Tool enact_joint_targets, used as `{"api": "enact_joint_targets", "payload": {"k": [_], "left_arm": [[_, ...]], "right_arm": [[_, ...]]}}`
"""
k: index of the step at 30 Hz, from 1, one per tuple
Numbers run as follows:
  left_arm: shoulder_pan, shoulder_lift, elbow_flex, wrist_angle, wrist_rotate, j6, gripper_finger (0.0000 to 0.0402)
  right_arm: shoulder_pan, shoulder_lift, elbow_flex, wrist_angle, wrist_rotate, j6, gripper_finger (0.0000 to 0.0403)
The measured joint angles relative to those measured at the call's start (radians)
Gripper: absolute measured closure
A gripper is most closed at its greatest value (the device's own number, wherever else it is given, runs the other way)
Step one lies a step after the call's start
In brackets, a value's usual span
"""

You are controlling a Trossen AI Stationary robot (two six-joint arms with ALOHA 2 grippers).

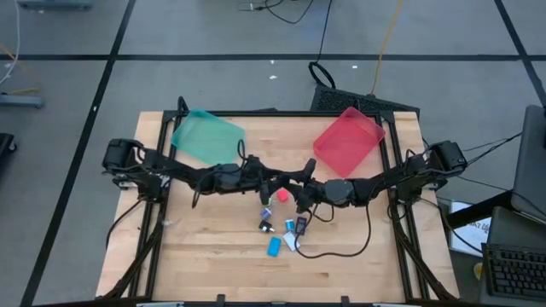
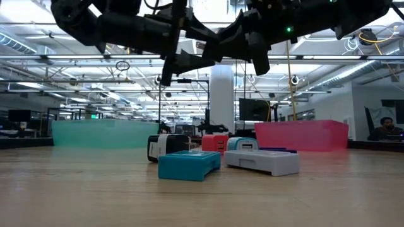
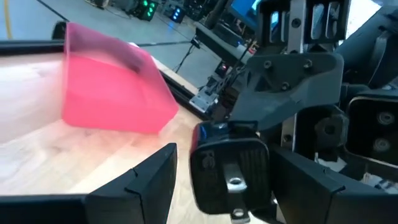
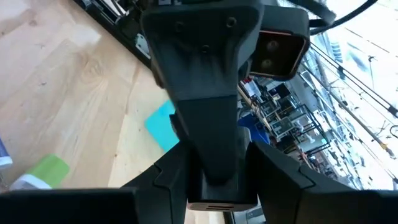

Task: Pick & Place Office items
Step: Put the right black charger adapter into the blue bin

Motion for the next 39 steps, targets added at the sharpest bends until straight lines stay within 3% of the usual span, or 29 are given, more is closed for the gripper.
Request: {"api": "enact_joint_targets", "payload": {"k": [5,11,19,23,31,34,39], "left_arm": [[0.014,0.007,0.01,0.0,0.034,-0.023,0.017],[0.021,0.007,0.01,0.014,0.044,-0.019,0.0255],[0.042,-0.036,0.006,-0.02,0.085,0.177,0.0256],[0.045,-0.124,0.006,-0.124,0.037,0.279,0.0256],[0.023,-0.333,-0.018,-0.435,-0.164,0.407,0.0256],[0.021,-0.407,-0.086,-0.449,-0.21,0.408,0.0256],[0.021,-0.541,-0.23,-0.446,-0.322,0.384,0.0256]], "right_arm": [[0.0,0.0,0.0,-0.007,0.0,0.003,0.0271],[-0.001,0.0,0.0,-0.007,0.001,0.029,0.025],[-0.005,-0.004,0.0,0.002,0.023,0.249,0.0211],[-0.002,-0.04,-0.003,-0.037,0.104,0.327,0.0212],[-0.01,-0.199,-0.11,-0.127,0.098,0.48,0.0224],[-0.034,-0.279,-0.181,-0.126,0.022,0.555,0.0228],[-0.132,-0.395,-0.298,-0.108,-0.201,0.744,0.0235]]}}
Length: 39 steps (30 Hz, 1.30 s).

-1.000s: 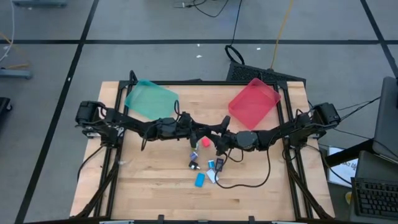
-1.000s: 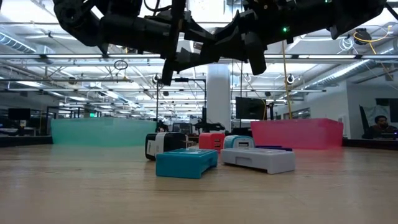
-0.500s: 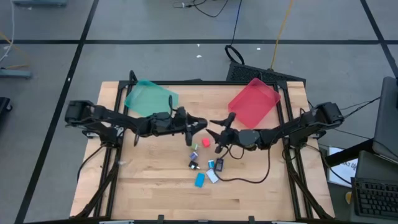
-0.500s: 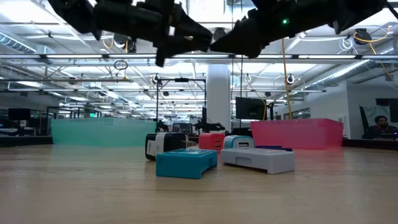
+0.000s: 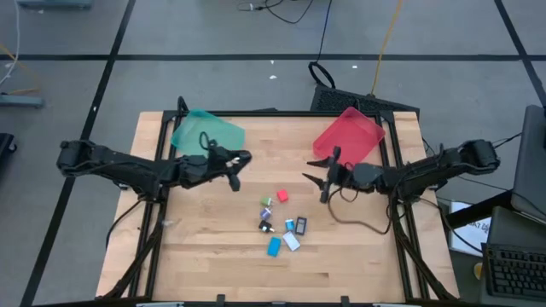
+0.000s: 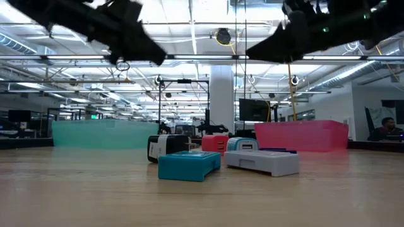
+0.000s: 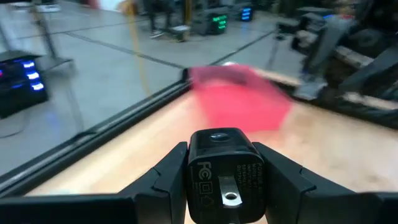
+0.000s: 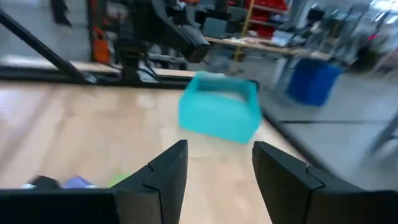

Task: Pick & Place Office items
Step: Put the right black charger adapter into the blue bin

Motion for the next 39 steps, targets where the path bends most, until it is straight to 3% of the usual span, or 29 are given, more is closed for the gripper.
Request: {"api": "enact_joint_targets", "payload": {"k": [5,9,14,27,32,39], "left_arm": [[0.029,-0.118,-0.11,-0.003,-0.048,-0.029,0.0256],[0.065,-0.183,-0.152,-0.04,-0.05,-0.062,0.0256],[0.106,-0.219,-0.16,-0.142,-0.066,-0.09,0.0256],[0.179,-0.222,-0.16,-0.256,-0.06,-0.109,0.0256],[0.265,-0.222,-0.16,-0.308,-0.021,-0.146,0.0256],[0.475,-0.222,-0.16,-0.421,0.019,-0.236,0.0256]], "right_arm": [[-0.111,-0.053,-0.085,0.015,-0.249,0.119,0.0239],[-0.179,-0.084,-0.15,0.031,-0.35,0.153,0.0239],[-0.216,-0.183,-0.24,0.07,-0.347,0.154,0.0244],[-0.218,-0.588,-0.415,0.038,-0.289,0.12,0.028],[-0.218,-0.63,-0.417,-0.014,-0.293,0.102,0.0291],[-0.218,-0.633,-0.418,-0.012,-0.293,0.098,0.0298]]}}
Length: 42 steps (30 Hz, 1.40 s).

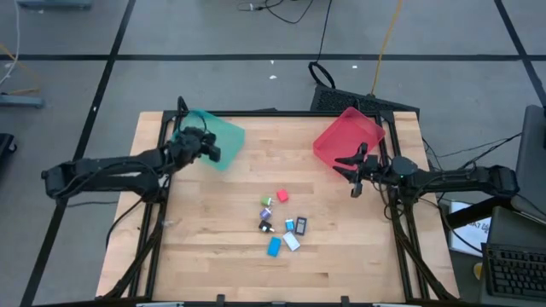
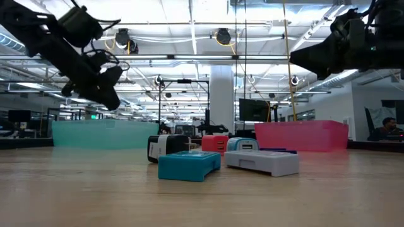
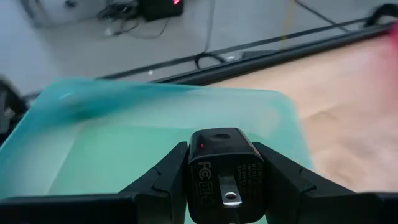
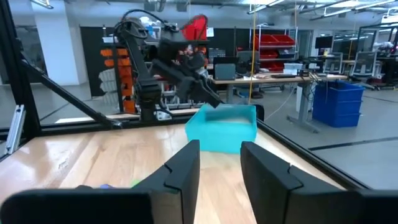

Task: Pick & Place Office items
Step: Put the right black charger adapter into the blue bin

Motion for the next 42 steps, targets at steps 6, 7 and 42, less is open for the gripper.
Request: {"api": "enact_joint_targets", "payload": {"k": [6,7,42], "left_arm": [[0.232,0.025,0.05,-0.078,0.225,-0.012,0.0256],[0.265,0.04,0.069,-0.109,0.255,-0.013,0.0256],[0.485,0.401,0.224,-0.262,0.298,0.017,0.0217]], "right_arm": [[0.0,0.0,-0.001,0.0,0.019,0.0,0.0299],[0.0,0.0,-0.001,-0.001,0.026,0.0,0.0299],[-0.001,0.001,-0.003,-0.007,0.026,0.001,0.0303]]}}
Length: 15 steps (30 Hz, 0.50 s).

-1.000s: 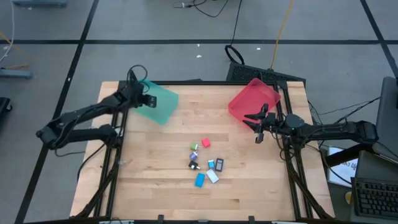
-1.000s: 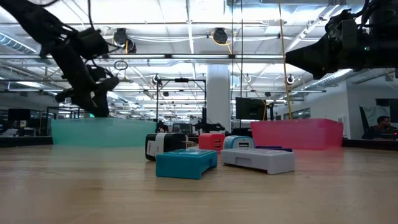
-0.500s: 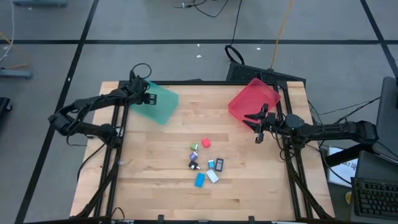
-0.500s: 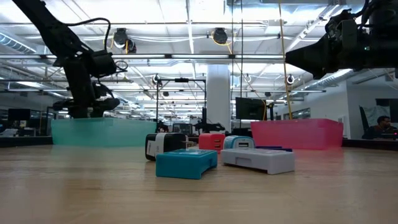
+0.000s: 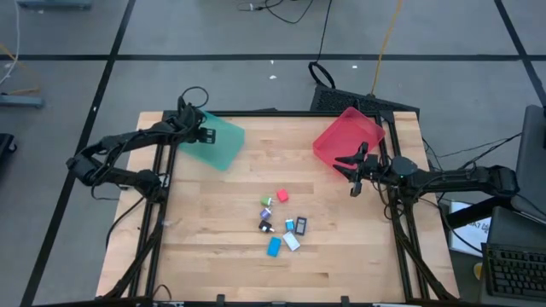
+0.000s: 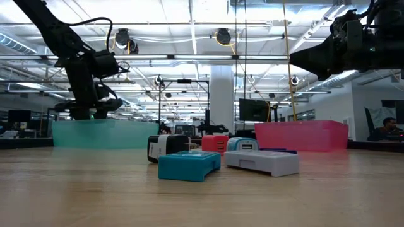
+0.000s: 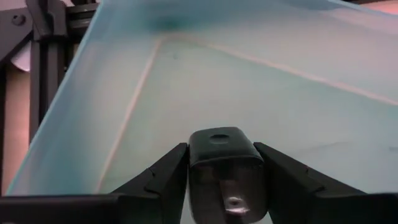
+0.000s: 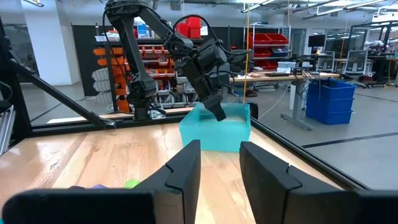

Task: Pick & Place Office items
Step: Put the right black charger adapter into the blue bin, then put the pink charger adapter into the blue bin

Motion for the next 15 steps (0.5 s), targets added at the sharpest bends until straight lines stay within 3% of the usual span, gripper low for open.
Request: {"api": "enact_joint_targets", "payload": {"k": [9,15], "left_arm": [[-0.004,-0.007,-0.001,0.03,0.182,0.117,0.0113],[-0.055,-0.127,-0.002,0.027,0.222,0.102,0.0072]], "right_arm": [[0.0,0.0,0.0,-0.001,0.0,0.0,0.0303],[0.0,0.0,0.0,-0.008,0.0,0.0,0.0303]]}}
